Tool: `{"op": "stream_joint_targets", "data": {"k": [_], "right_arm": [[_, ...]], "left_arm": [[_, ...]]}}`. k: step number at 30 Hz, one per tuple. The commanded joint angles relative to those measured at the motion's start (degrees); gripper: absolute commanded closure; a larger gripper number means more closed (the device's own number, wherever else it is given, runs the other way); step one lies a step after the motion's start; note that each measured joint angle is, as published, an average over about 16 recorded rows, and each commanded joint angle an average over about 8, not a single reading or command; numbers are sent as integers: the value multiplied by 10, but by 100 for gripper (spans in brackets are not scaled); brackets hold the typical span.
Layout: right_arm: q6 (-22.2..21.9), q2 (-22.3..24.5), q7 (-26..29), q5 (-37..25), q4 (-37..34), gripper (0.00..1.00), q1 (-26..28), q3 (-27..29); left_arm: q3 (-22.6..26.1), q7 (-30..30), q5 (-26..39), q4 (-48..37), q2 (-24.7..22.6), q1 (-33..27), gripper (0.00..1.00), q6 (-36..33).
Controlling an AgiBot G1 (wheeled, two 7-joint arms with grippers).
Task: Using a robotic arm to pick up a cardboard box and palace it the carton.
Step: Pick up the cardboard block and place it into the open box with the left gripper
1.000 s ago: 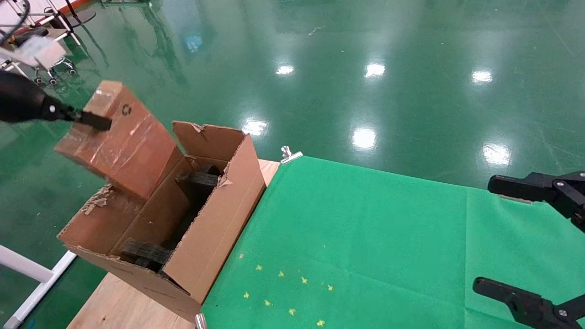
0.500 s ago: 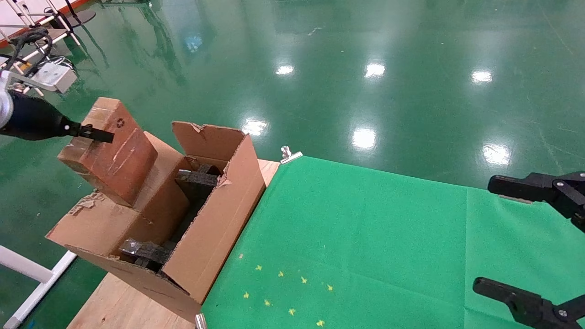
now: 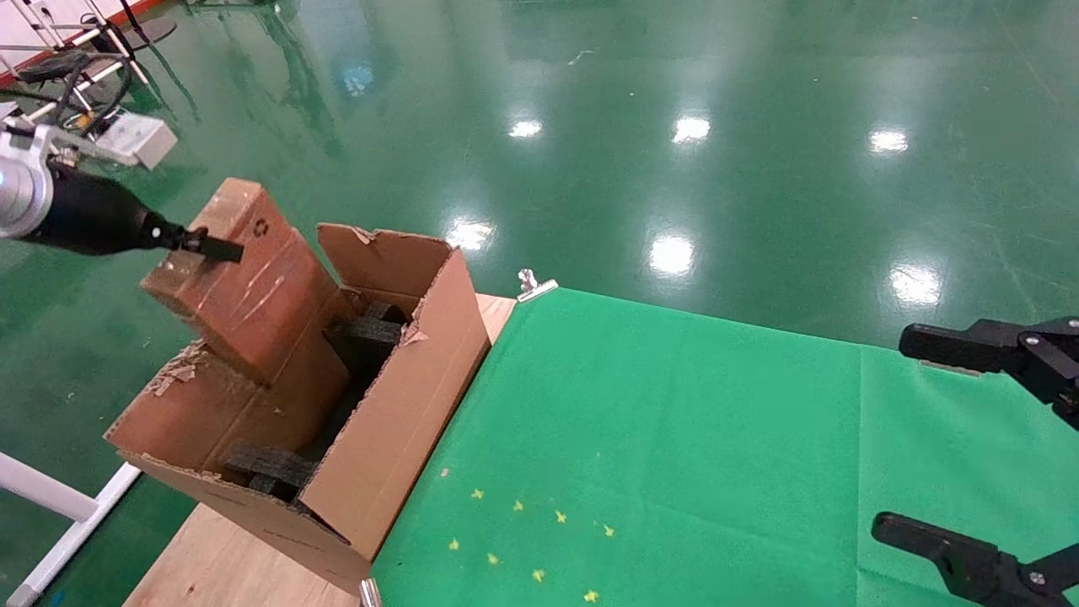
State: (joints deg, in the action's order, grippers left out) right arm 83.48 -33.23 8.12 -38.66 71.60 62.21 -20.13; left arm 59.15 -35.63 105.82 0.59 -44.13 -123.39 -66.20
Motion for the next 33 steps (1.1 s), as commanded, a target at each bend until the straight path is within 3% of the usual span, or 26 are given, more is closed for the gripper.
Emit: {"op": "stream_joint_targets", "data": {"k": [1, 33], "right_arm": [[0, 0, 0, 0, 0, 0, 0, 0], [0, 0, 0, 0, 0, 0, 0, 0]], "left_arm": [[2, -1, 3, -5, 0, 3, 100, -2], [-19, -31, -26, -18, -7, 143, 100, 75]]}}
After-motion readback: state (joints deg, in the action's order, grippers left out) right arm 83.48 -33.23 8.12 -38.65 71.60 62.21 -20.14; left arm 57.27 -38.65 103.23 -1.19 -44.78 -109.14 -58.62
